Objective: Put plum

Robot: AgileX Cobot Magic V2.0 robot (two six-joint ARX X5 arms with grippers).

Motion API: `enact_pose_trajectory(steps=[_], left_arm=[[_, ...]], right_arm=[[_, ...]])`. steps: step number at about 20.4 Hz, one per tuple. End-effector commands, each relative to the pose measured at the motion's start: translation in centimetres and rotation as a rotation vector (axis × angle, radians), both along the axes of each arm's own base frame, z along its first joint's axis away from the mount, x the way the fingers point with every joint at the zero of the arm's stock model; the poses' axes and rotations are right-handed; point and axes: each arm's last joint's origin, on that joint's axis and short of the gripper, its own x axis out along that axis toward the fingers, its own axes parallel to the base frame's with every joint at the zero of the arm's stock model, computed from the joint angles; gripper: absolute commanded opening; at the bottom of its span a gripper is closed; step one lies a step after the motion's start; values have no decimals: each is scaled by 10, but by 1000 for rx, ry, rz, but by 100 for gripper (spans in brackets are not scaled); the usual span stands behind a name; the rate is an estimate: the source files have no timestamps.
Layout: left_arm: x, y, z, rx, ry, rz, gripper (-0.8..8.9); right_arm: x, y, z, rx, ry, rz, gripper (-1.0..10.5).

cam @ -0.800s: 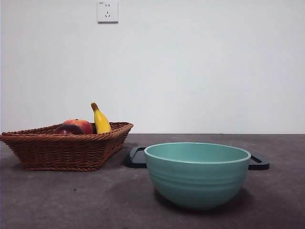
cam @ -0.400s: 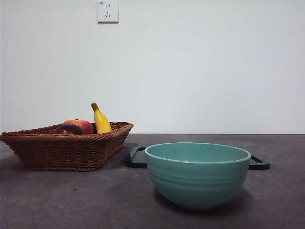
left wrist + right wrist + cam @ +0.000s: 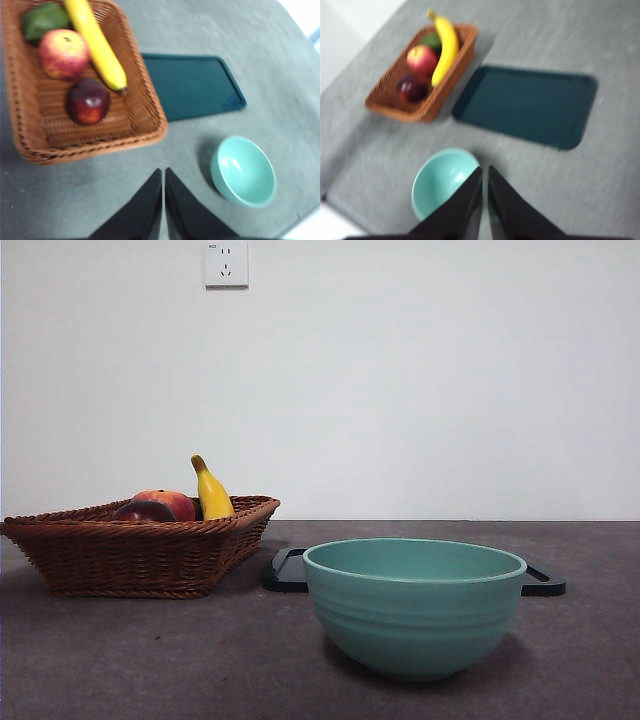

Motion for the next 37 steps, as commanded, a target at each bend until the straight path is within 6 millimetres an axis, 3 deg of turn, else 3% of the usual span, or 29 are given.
enact_pose_trajectory(steps=[1, 9, 11, 14, 16, 24, 30, 37], left_arm=[[-2, -2, 10, 35, -32, -59, 9], [-5, -3, 10, 52, -17, -82, 11], [-5, -3, 10, 51, -17, -81, 95], [-5, -3, 10, 49, -14, -79, 361], [-5, -3, 10, 46, -11, -77, 449], [2, -3, 12, 43, -50, -74, 468], [38, -11, 12, 68, -44, -22, 464], [108, -38, 7, 209, 46, -9, 462]], right_arm=[[6, 5, 4, -44, 33, 84, 8], [14, 17, -2, -77, 109, 204, 9], [14, 17, -2, -77, 109, 203, 34], [14, 17, -2, -75, 110, 202, 317], [14, 17, -2, -73, 112, 199, 390], [14, 17, -2, -70, 115, 196, 390], [14, 17, -2, -63, 115, 190, 390], [14, 17, -2, -63, 114, 190, 390]])
